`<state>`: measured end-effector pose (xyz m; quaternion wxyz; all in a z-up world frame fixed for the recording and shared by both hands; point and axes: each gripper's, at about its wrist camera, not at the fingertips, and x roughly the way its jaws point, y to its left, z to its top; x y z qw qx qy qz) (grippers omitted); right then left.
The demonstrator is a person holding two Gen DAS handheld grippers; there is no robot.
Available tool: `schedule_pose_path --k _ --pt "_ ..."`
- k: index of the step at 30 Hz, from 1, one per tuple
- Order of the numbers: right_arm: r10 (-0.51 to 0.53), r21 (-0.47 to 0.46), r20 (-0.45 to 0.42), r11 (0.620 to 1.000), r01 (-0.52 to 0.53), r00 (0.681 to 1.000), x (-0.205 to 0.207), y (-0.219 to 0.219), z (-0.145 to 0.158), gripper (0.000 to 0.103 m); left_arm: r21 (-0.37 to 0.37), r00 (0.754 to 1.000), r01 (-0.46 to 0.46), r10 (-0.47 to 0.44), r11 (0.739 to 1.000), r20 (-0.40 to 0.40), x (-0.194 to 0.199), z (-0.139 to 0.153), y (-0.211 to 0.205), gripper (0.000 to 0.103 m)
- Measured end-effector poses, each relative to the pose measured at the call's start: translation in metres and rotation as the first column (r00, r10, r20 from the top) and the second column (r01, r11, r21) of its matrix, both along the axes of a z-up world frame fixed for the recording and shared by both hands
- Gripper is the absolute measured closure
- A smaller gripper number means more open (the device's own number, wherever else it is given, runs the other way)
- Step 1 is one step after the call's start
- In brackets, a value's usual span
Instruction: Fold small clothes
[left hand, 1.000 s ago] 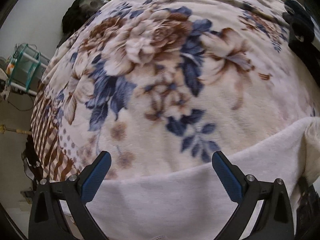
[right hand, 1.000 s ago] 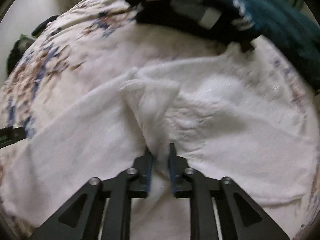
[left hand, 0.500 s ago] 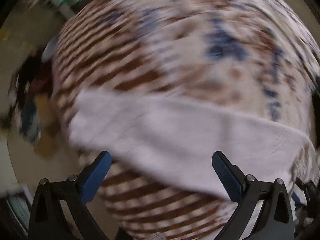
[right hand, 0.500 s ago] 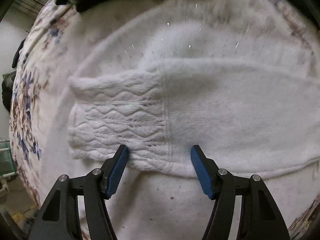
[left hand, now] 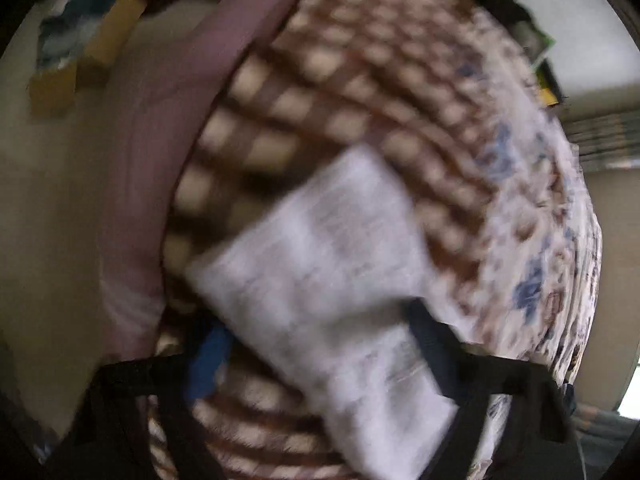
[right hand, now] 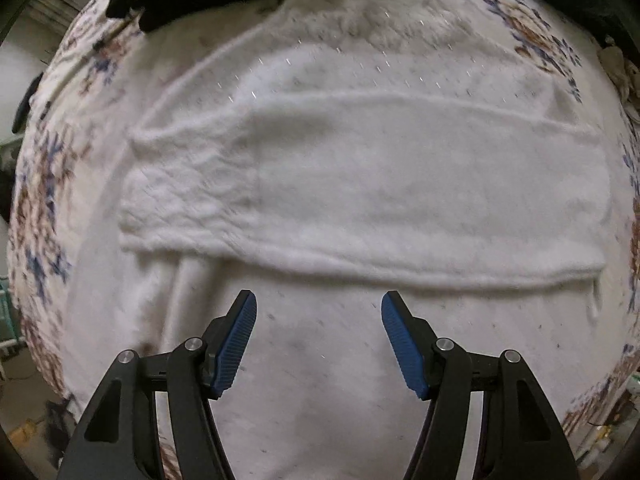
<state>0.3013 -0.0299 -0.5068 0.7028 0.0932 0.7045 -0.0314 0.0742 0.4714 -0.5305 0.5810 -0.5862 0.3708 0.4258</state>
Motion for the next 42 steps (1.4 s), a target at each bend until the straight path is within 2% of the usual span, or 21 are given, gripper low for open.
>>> schedule_pose_path --k 1,2,4,7,9,10,13,15,17,20,22,24,25,27,28,30,32,33,36,37,42 --pt "0.010 -0.013 -0.006 1.000 -0.010 1.000 -0.005 -0.001 -0.002 0.036 0.035 1.000 0.022 -0.022 0.999 0.000 0.007 0.004 0.002 0.070" --pt "0.018 -0.021 -0.011 1.000 -0.018 1.000 -0.008 -0.001 -0.004 0.036 0.047 0.999 0.036 -0.036 0.998 0.004 0.011 0.004 0.005 0.080" --pt "0.040 -0.046 -0.017 0.998 -0.041 0.999 -0.015 -0.001 -0.008 0.036 0.060 0.998 0.066 -0.067 0.996 0.016 0.017 -0.002 0.014 0.082" --pt "0.069 -0.124 -0.025 0.990 -0.072 0.997 -0.020 -0.002 -0.012 0.036 0.041 0.993 0.118 -0.117 0.992 -0.009 0.036 -0.018 0.023 0.078" --pt "0.094 -0.207 -0.047 0.973 -0.102 0.994 -0.023 -0.004 -0.013 0.036 0.078 0.992 0.126 -0.126 0.989 -0.004 0.040 -0.012 0.022 0.080" --pt "0.103 -0.242 -0.055 0.964 -0.113 0.993 -0.024 -0.006 -0.014 0.036 0.095 0.991 0.135 -0.135 0.986 -0.005 0.044 -0.007 0.018 0.088" --pt "0.102 -0.289 -0.070 0.950 -0.118 0.992 -0.024 -0.017 -0.014 0.036 0.191 0.979 0.199 -0.201 0.961 -0.007 0.056 0.024 0.006 0.094" --pt "0.090 -0.300 -0.068 0.948 -0.107 0.994 -0.021 -0.027 -0.011 0.036 0.283 0.958 0.281 -0.286 0.917 -0.027 0.076 0.052 -0.005 0.094" --pt "0.079 -0.309 -0.047 0.947 -0.090 0.996 -0.017 -0.029 -0.009 0.035 0.367 0.920 0.377 -0.391 0.850 -0.040 0.104 0.084 -0.021 0.094" --pt "0.046 -0.283 -0.030 0.958 -0.052 0.998 -0.008 -0.038 -0.007 0.024 0.445 0.850 0.493 -0.524 0.747 -0.062 0.142 0.123 -0.052 0.094" --pt "0.008 -0.264 -0.007 0.964 -0.009 1.000 -0.003 -0.043 -0.006 0.019 0.491 0.772 0.579 -0.631 0.651 -0.073 0.172 0.151 -0.087 0.094" --pt "-0.042 -0.242 0.016 0.969 0.045 0.999 -0.006 -0.050 0.001 0.017 0.511 0.689 0.644 -0.722 0.570 -0.063 0.196 0.171 -0.125 0.094" --pt "-0.071 -0.220 0.026 0.973 0.075 0.997 -0.009 -0.059 0.003 0.016 0.522 0.660 0.662 -0.748 0.538 -0.066 0.204 0.178 -0.139 0.094" --pt "-0.146 -0.150 0.047 0.977 0.151 0.988 -0.017 -0.084 0.008 0.013 0.545 0.567 0.708 -0.822 0.449 -0.059 0.232 0.192 -0.183 0.094" --pt "-0.178 -0.126 0.053 0.975 0.184 0.983 -0.021 -0.093 0.010 0.013 0.558 0.510 0.731 -0.857 0.392 -0.066 0.248 0.199 -0.212 0.094" --pt "-0.245 -0.075 0.063 0.966 0.249 0.968 -0.034 -0.118 0.015 0.013 0.557 0.424 0.767 -0.903 0.317 -0.071 0.265 0.204 -0.254 0.094" --pt "-0.304 -0.050 0.066 0.950 0.308 0.950 -0.047 -0.148 0.019 0.013 0.543 0.312 0.808 -0.948 0.226 -0.070 0.290 0.200 -0.314 0.094" --pt "-0.335 -0.044 0.067 0.940 0.338 0.940 -0.055 -0.165 0.020 0.013 0.536 0.275 0.821 -0.959 0.197 -0.068 0.293 0.201 -0.335 0.094" --pt "-0.427 -0.029 0.078 0.902 0.431 0.901 -0.081 -0.218 0.022 0.013 0.503 0.126 0.861 -0.989 0.070 -0.077 0.312 0.187 -0.416 0.094" --pt "-0.464 -0.022 0.080 0.884 0.467 0.882 -0.091 -0.240 0.021 0.013 0.484 0.064 0.875 -0.995 0.018 -0.078 0.317 0.178 -0.449 0.094" --pt "-0.566 -0.018 0.080 0.822 0.569 0.820 -0.127 -0.319 0.013 0.013 0.414 -0.130 0.899 -0.990 -0.144 -0.063 0.322 0.141 -0.567 0.094"
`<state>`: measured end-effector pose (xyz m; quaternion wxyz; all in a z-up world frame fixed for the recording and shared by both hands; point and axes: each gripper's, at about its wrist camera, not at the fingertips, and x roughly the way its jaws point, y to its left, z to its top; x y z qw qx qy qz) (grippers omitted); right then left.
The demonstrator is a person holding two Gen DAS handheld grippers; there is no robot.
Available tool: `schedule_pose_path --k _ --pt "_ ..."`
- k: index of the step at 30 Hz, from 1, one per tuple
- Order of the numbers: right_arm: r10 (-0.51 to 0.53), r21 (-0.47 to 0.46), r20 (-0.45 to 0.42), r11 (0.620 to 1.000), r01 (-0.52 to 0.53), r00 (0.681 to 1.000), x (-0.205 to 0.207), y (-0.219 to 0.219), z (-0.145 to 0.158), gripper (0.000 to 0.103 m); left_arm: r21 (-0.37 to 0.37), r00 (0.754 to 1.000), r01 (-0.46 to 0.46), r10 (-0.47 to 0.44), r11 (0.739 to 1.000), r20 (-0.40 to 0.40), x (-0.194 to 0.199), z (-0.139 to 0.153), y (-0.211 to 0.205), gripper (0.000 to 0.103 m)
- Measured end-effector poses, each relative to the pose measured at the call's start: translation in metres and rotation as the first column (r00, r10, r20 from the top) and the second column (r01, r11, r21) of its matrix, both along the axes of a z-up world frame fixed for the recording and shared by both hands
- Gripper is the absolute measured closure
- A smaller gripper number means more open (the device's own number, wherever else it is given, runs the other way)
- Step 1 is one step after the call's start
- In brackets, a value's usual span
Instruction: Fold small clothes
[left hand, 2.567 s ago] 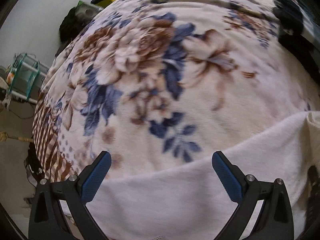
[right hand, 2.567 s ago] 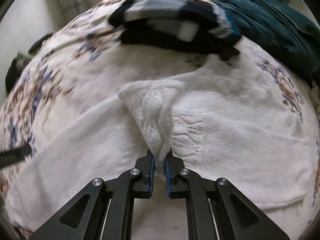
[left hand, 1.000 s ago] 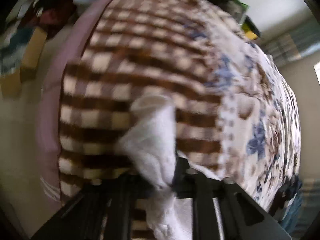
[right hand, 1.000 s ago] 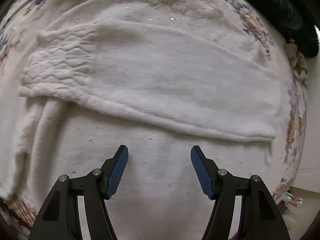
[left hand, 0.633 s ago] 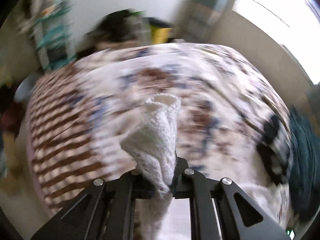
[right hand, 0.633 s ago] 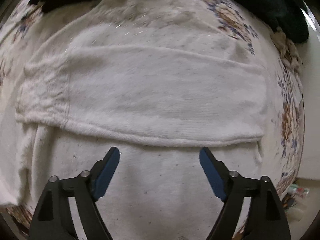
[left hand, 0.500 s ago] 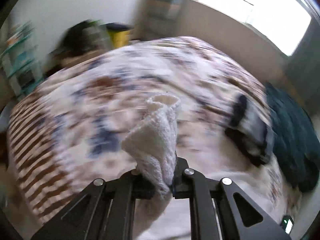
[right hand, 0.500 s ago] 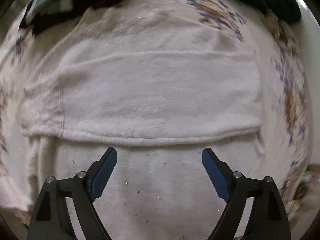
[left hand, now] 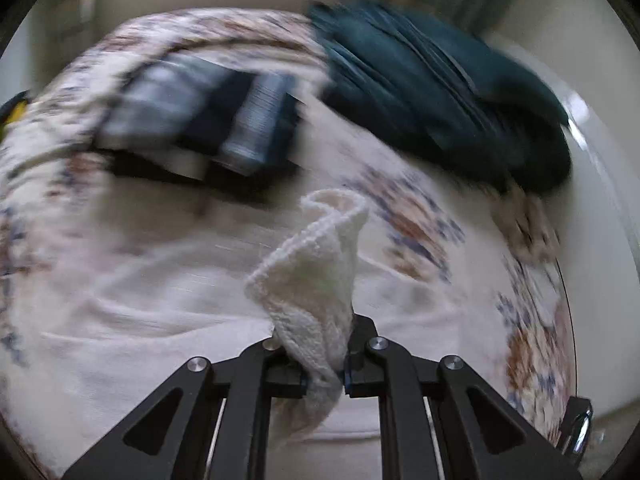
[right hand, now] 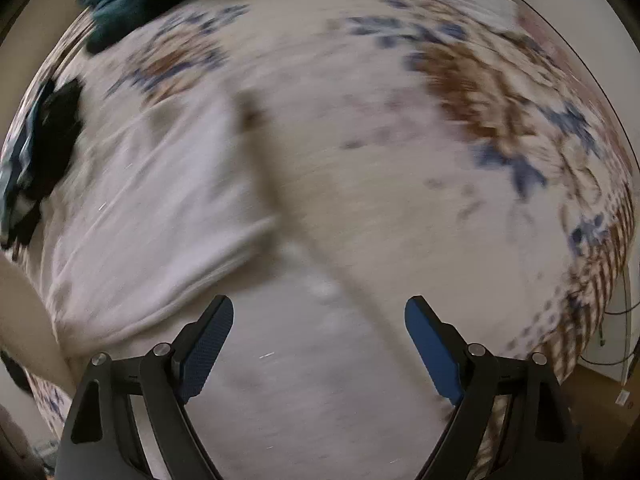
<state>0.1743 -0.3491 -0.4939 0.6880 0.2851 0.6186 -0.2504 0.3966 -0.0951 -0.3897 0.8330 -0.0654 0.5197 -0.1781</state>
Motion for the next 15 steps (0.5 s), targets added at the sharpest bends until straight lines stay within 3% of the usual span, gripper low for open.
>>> schedule_pose_path --k 3,6,8,10,11,12,15 --pt "-0.053 0.024 0.011 0.998 0.053 0.999 -0.012 -0.040 -0.008 0.013 0.010 0.992 0.073 -0.072 0.997 -0.100 0.001 -0.026 -0.052 0.090" --pt "-0.053 0.076 0.042 0.996 0.050 0.998 -0.010 -0.058 -0.012 0.013 0.007 0.983 0.087 -0.084 0.996 -0.165 -0.003 -0.038 -0.068 0.084" --pt "-0.040 0.118 0.073 0.993 0.031 0.997 -0.005 -0.058 -0.010 0.013 -0.009 0.983 0.082 -0.082 0.997 -0.166 -0.002 -0.033 -0.060 0.065" --pt "-0.038 0.178 0.107 0.984 0.019 0.993 0.005 -0.052 -0.006 0.013 0.009 0.986 0.050 -0.048 0.999 -0.157 -0.004 -0.026 -0.043 0.033" --pt "-0.031 0.216 0.130 0.976 0.003 0.991 0.013 -0.046 -0.004 0.013 0.021 0.988 0.031 -0.028 0.999 -0.150 -0.003 -0.021 -0.032 0.025" --pt "-0.021 0.251 0.150 0.968 -0.018 0.988 0.022 -0.037 -0.001 0.013 0.041 0.990 0.010 -0.004 0.999 -0.139 -0.002 -0.016 -0.019 0.018" --pt "0.012 0.328 0.209 0.941 -0.081 0.978 0.055 -0.016 0.001 0.013 0.137 0.992 -0.065 0.079 0.988 -0.096 0.000 -0.010 0.018 0.018"
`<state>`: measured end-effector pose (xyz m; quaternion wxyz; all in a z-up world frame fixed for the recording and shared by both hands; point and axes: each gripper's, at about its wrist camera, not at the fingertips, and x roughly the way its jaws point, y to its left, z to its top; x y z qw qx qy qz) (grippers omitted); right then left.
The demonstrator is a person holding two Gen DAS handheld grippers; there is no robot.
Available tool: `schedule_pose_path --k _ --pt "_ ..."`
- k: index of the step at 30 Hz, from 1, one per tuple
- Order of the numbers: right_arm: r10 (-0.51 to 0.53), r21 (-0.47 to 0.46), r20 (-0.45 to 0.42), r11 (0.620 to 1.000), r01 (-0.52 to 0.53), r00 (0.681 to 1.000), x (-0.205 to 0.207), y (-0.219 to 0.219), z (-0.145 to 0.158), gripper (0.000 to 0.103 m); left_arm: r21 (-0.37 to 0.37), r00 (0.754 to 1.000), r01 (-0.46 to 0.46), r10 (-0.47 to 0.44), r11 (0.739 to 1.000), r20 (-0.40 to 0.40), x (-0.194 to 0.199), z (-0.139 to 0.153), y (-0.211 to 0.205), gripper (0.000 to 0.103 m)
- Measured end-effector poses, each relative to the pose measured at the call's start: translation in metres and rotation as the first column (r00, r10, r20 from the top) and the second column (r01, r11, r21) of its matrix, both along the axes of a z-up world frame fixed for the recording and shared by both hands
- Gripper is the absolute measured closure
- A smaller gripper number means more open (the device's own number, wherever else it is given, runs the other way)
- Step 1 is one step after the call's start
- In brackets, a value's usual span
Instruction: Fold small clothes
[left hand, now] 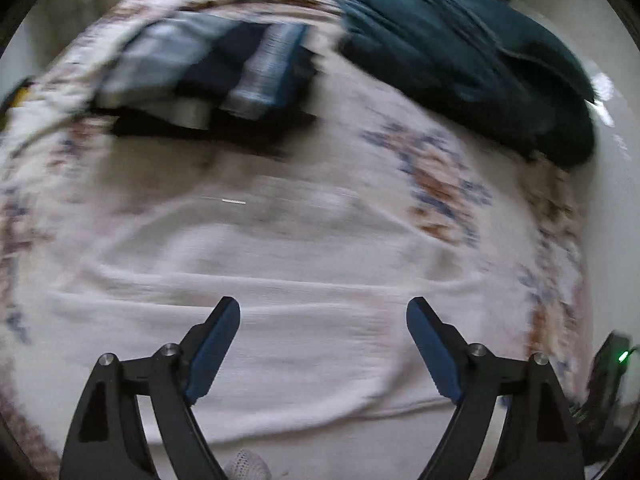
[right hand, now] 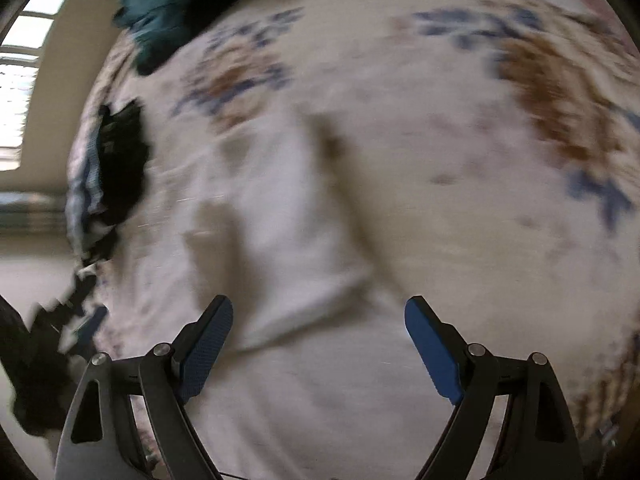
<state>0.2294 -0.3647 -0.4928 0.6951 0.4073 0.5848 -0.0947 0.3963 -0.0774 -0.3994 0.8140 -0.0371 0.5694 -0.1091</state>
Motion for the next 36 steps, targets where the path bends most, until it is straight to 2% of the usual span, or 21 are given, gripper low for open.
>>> schedule_pose_path --k 2,3,5,6,8,9,10,11,12,13,17,20,22,24,25,27,29,31,32,33,36 --pt "0.021 0.036 0.018 0.999 -0.021 1.000 0.026 0.015 -0.006 0.013 0.132 0.998 -0.068 0.065 0.989 0.027 0.001 0.000 0.030 0.018" --pt "0.026 0.054 0.019 0.998 -0.027 0.999 0.038 0.022 -0.012 0.013 0.240 0.995 -0.099 0.091 0.966 0.044 0.001 -0.004 0.045 0.018" --pt "0.039 0.080 0.016 0.996 -0.040 0.999 0.062 0.034 -0.024 0.013 0.372 0.991 -0.129 0.112 0.919 0.069 0.000 -0.015 0.066 0.018" --pt "0.064 0.092 0.005 0.994 -0.064 0.998 0.074 0.042 -0.032 0.013 0.411 0.990 -0.138 0.117 0.901 0.075 0.000 -0.022 0.075 0.018" --pt "0.109 0.077 -0.050 0.991 -0.105 0.993 0.090 0.065 -0.050 0.014 0.470 0.991 -0.133 0.131 0.873 0.036 -0.001 -0.042 0.093 0.018" --pt "0.125 0.060 -0.090 0.991 -0.120 0.988 0.098 0.074 -0.061 0.020 0.476 0.989 -0.135 0.146 0.869 0.015 -0.001 -0.049 0.101 0.018" --pt "0.130 0.046 -0.120 0.991 -0.125 0.984 0.100 0.080 -0.067 0.032 0.485 0.987 -0.141 0.161 0.863 0.001 -0.003 -0.055 0.109 0.018" --pt "0.133 0.019 -0.134 0.991 -0.131 0.982 0.101 0.086 -0.070 0.062 0.501 0.985 -0.145 0.171 0.853 -0.006 -0.004 -0.061 0.114 0.018" --pt "0.139 -0.019 -0.143 0.990 -0.143 0.980 0.101 0.089 -0.069 0.087 0.502 0.984 -0.147 0.179 0.852 -0.015 -0.005 -0.065 0.118 0.018" --pt "0.143 -0.067 -0.139 0.986 -0.154 0.980 0.100 0.093 -0.064 0.092 0.497 0.982 -0.152 0.185 0.855 -0.019 -0.007 -0.066 0.122 0.018" --pt "0.142 -0.239 -0.045 0.960 -0.149 0.989 0.090 0.091 -0.024 0.094 0.465 0.980 -0.166 0.200 0.870 -0.024 -0.009 -0.066 0.124 0.018" --pt "0.106 -0.360 -0.026 0.927 -0.109 0.994 0.083 0.068 -0.004 0.094 0.440 0.979 -0.173 0.201 0.881 -0.017 -0.008 -0.062 0.124 0.018" --pt "0.086 -0.363 -0.065 0.926 -0.104 0.994 0.079 0.049 -0.010 0.094 0.435 0.978 -0.184 0.209 0.881 -0.010 -0.006 -0.061 0.124 0.018" --pt "0.113 -0.282 -0.155 0.947 -0.154 0.981 0.077 0.033 -0.028 0.093 0.436 0.976 -0.194 0.219 0.879 -0.007 -0.004 -0.063 0.125 0.018" --pt "0.126 -0.242 -0.184 0.956 -0.169 0.975 0.076 0.030 -0.034 0.090 0.437 0.974 -0.198 0.226 0.877 -0.013 -0.002 -0.066 0.127 0.018" --pt "0.163 -0.249 -0.201 0.945 -0.211 0.966 0.078 0.029 -0.026 0.068 0.438 0.970 -0.208 0.242 0.875 -0.023 0.000 -0.068 0.133 0.018" --pt "0.220 -0.337 -0.152 0.905 -0.259 0.964 0.080 0.035 0.012 0.061 0.437 0.967 -0.223 0.256 0.871 -0.016 0.000 -0.066 0.143 0.018" --pt "0.292 -0.367 -0.082 0.880 -0.301 0.953 0.089 0.051 0.042 0.053 0.451 0.960 -0.251 0.281 0.857 0.001 0.000 -0.062 0.157 0.018" --pt "0.367 -0.359 -0.045 0.862 -0.358 0.929 0.099 0.070 0.053 0.044 0.464 0.953 -0.276 0.302 0.842 0.019 -0.001 -0.058 0.166 0.018" --pt "0.433 -0.336 -0.037 0.844 -0.419 0.901 0.110 0.087 0.053 0.039 0.477 0.946 -0.300 0.323 0.826 0.035 -0.001 -0.056 0.176 0.018" --pt "0.638 -0.243 -0.064 0.736 -0.632 0.768 0.149 0.152 0.024 0.039 0.505 0.913 -0.377 0.404 0.777 0.059 0.001 -0.056 0.210 0.018"
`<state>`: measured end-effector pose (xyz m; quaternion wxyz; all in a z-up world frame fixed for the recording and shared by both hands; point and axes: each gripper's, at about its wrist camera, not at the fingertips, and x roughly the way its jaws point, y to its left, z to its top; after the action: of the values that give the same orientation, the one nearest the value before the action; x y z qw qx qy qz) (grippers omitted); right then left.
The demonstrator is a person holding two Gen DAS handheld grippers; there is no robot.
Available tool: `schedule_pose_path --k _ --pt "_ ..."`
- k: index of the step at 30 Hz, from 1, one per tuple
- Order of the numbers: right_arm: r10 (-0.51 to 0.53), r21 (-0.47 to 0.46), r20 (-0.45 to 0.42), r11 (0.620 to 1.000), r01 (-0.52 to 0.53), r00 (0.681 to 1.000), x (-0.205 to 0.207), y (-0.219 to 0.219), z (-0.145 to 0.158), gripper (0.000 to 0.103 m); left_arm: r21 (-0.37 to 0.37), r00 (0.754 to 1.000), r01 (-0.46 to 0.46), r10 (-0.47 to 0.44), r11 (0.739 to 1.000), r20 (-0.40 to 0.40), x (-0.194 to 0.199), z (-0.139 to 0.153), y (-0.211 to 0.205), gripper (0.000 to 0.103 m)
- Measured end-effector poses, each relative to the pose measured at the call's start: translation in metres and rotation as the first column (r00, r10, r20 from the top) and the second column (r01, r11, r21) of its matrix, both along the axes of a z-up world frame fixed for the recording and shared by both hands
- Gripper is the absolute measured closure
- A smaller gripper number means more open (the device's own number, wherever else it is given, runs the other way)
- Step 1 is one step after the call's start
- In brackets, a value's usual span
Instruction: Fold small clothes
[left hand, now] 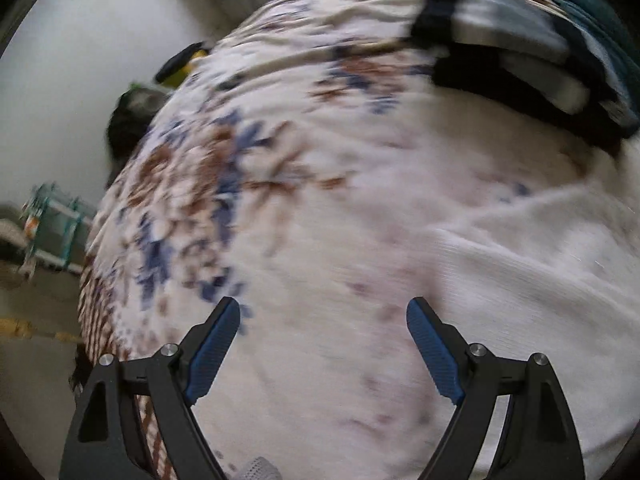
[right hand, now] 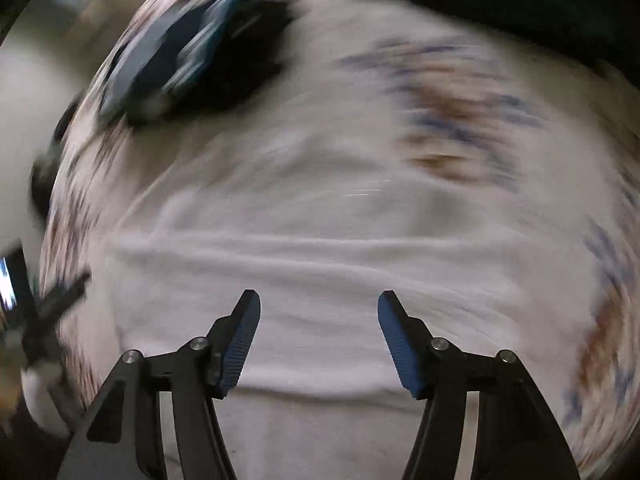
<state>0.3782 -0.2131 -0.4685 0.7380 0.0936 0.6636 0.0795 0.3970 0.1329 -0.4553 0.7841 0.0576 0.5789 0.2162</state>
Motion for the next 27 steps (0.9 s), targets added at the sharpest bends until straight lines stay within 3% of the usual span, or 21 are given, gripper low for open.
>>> schedule_pose_path --k 2,5,7,8,9,14,16,20,22,23,24,27 --pt "0.129 -0.038 -0.046 0.991 -0.131 0.991 0.019 0.036 -0.032 0.039 -0.003 0.999 -0.047 0.047 0.999 -0.017 0.001 -0.004 0.016 0.018" --pt "0.219 -0.053 -0.165 0.972 -0.230 0.962 0.035 0.066 -0.076 0.043 -0.006 0.995 -0.103 0.103 0.995 -0.010 0.001 -0.007 0.035 0.018" --pt "0.289 -0.070 -0.156 0.950 -0.303 0.944 0.033 0.078 -0.081 0.059 -0.016 0.993 -0.118 0.118 0.993 -0.007 0.000 -0.007 0.041 0.018" --pt "0.303 -0.086 -0.144 0.945 -0.317 0.942 0.031 0.080 -0.078 0.080 -0.023 0.993 -0.121 0.121 0.992 -0.008 0.000 -0.008 0.042 0.018" --pt "0.301 -0.104 -0.132 0.943 -0.315 0.944 0.030 0.078 -0.074 0.098 -0.032 0.993 -0.120 0.120 0.992 -0.008 -0.001 -0.008 0.041 0.018" --pt "0.170 -0.157 -0.071 0.971 -0.180 0.983 0.029 0.036 -0.048 0.103 -0.082 0.997 -0.078 0.079 0.994 0.002 0.009 -0.006 0.022 0.018" --pt "0.138 -0.237 -0.067 0.960 -0.150 0.988 0.028 0.020 -0.047 0.103 -0.081 0.999 -0.051 0.051 0.995 -0.001 0.017 -0.006 0.012 0.018" --pt "0.011 -0.069 -0.198 0.997 -0.025 0.980 0.030 -0.019 -0.060 0.102 -0.066 1.000 -0.007 0.007 0.998 -0.002 0.032 -0.008 -0.002 0.018" --pt "-0.012 -0.077 -0.185 0.997 -0.002 0.983 0.029 -0.037 -0.048 0.098 -0.049 1.000 0.009 -0.009 0.999 -0.004 0.036 -0.008 -0.004 0.018" --pt "-0.035 -0.092 -0.177 0.996 0.019 0.984 0.028 -0.049 -0.041 0.089 -0.041 1.000 0.013 -0.013 0.999 0.000 0.037 -0.006 -0.004 0.018" --pt "-0.076 -0.097 -0.165 0.993 0.061 0.983 0.025 -0.066 -0.030 0.073 -0.034 1.000 0.015 -0.015 0.999 0.006 0.037 -0.005 -0.003 0.018" --pt "-0.209 -0.060 -0.111 0.977 0.203 0.972 0.011 -0.115 0.002 0.056 -0.023 0.999 0.021 -0.021 1.000 0.028 0.035 0.000 -0.008 0.018"
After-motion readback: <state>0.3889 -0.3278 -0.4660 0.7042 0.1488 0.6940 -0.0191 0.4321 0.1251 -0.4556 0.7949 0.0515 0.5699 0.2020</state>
